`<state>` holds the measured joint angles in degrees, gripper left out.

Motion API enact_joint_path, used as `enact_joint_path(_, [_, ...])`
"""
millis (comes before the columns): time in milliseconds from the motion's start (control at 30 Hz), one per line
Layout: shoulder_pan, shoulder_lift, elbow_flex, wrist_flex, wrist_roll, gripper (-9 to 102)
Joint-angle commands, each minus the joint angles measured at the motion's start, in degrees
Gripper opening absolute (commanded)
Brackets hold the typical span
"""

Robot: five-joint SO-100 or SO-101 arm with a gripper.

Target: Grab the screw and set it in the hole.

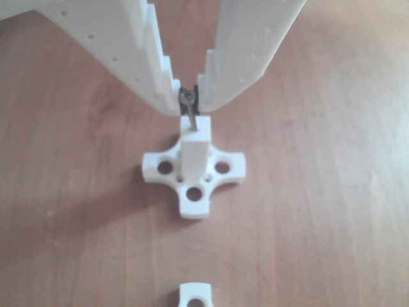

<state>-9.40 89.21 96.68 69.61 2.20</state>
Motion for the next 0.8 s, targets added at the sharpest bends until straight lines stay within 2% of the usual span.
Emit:
enact_joint_path(0, [-0.62,0.70,-0.44,-1.05,0.53,1])
enact_joint_path(767, [-1.05,1.05,-0.26,0.18,0.62,3])
